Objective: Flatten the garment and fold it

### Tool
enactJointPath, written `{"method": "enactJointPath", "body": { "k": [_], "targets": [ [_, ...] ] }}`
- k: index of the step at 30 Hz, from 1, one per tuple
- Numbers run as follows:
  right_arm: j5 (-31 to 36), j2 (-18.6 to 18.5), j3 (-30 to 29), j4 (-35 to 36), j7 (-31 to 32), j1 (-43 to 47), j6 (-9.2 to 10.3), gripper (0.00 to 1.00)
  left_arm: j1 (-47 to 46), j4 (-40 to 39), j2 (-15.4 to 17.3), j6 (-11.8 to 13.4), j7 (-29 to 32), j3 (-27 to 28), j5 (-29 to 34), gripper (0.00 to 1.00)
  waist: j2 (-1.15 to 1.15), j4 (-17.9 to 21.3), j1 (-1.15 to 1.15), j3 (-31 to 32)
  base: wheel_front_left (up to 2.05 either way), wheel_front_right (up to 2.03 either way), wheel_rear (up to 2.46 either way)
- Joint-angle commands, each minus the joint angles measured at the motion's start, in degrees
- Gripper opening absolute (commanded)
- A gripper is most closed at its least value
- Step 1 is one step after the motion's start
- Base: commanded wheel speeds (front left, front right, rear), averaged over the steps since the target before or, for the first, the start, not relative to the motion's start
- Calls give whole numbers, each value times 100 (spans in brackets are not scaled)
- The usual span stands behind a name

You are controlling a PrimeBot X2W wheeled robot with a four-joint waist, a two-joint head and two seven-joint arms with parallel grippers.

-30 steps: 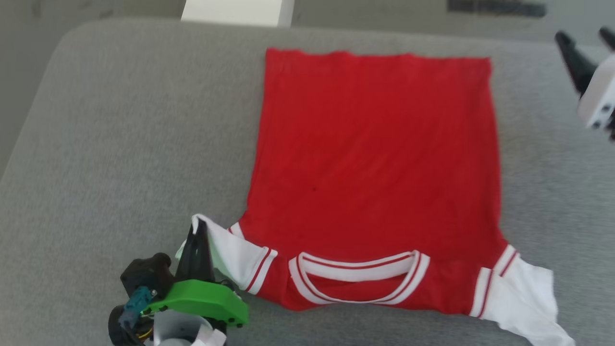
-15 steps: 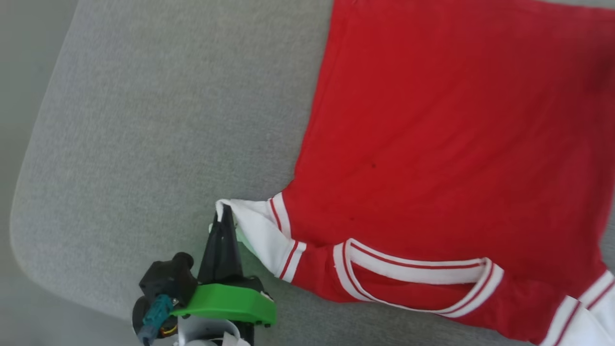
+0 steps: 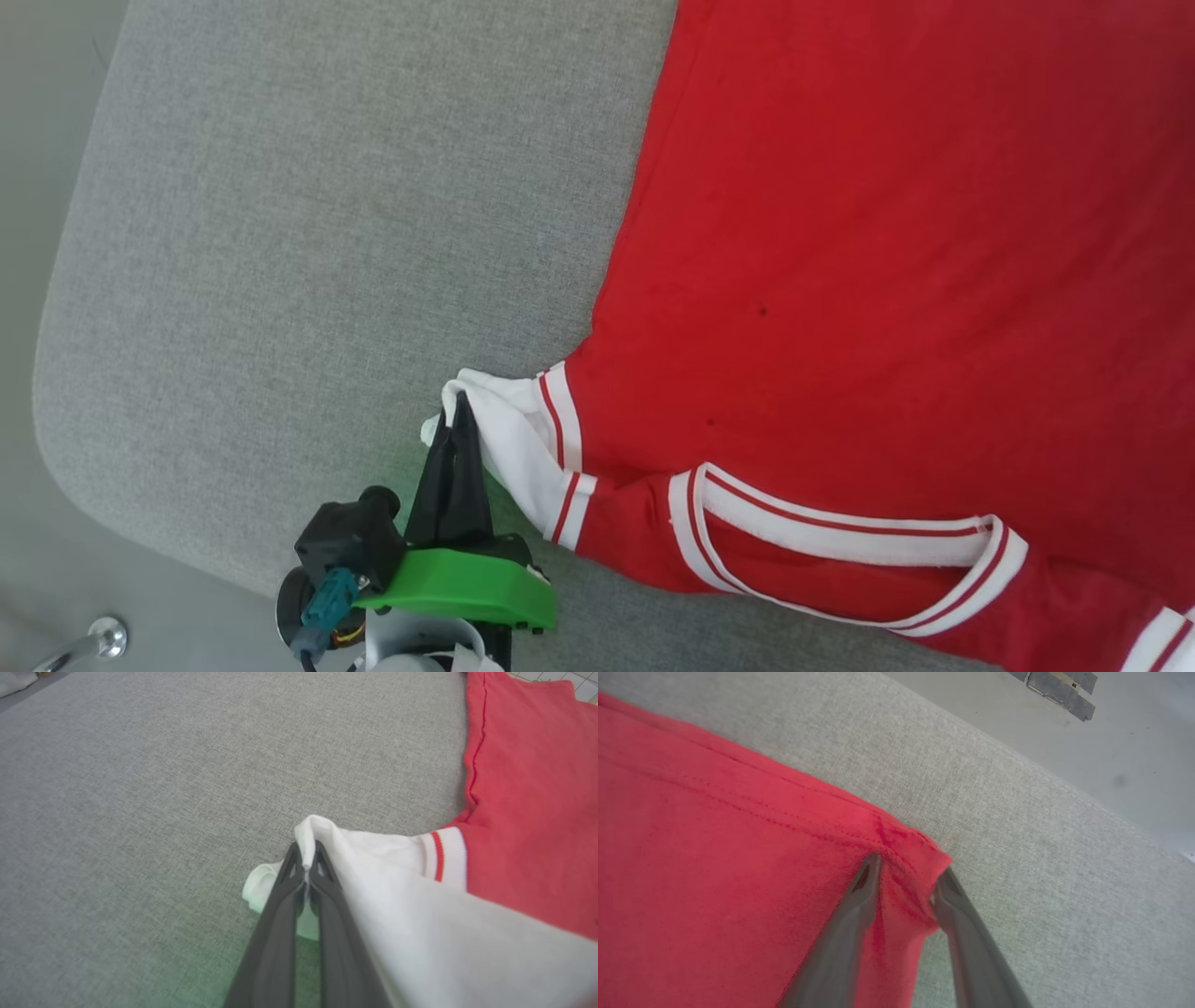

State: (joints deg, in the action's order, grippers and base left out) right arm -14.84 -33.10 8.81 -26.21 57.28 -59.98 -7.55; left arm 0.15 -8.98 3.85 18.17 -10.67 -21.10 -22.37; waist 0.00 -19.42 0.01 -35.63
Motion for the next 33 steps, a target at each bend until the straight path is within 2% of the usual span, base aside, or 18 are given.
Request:
{"method": "enactJointPath", "body": {
  "k": [1,9,16,20,25,28,33],
  "targets": [
    [-78,94,112,-192,169,278,6,0,-80,48,27,30,23,21,-11,0,0,137,-1,182,0,0,0],
    [-305,247,-92,-56,-538,241,6,0,-124,186,275,16,229,156,-51,0,0,550,-1,938,0,0,0],
    [-697,5,-224,282,-1217,1030,6,0,-140,351,521,-23,515,205,-78,0,0,1066,-1,1856,0,0,0],
    [-961,-144,-426,702,-1366,1911,6,0,-83,401,645,-56,676,243,-150,0,0,1389,-1,2217,0,0,0],
    [-1090,-42,-739,1435,-1315,3376,6,0,-27,502,743,-105,810,266,-242,0,0,1757,-1,2531,0,0,0],
    [-1141,124,-911,1821,-1241,4262,6,0,-28,584,762,-140,851,252,-282,0,0,1874,-1,2632,0,0,0],
    [-1164,633,-1058,2270,-1025,5632,6,0,-12,750,767,-169,842,258,-348,0,0,1999,-1,2721,0,0,0]
  ]
}}
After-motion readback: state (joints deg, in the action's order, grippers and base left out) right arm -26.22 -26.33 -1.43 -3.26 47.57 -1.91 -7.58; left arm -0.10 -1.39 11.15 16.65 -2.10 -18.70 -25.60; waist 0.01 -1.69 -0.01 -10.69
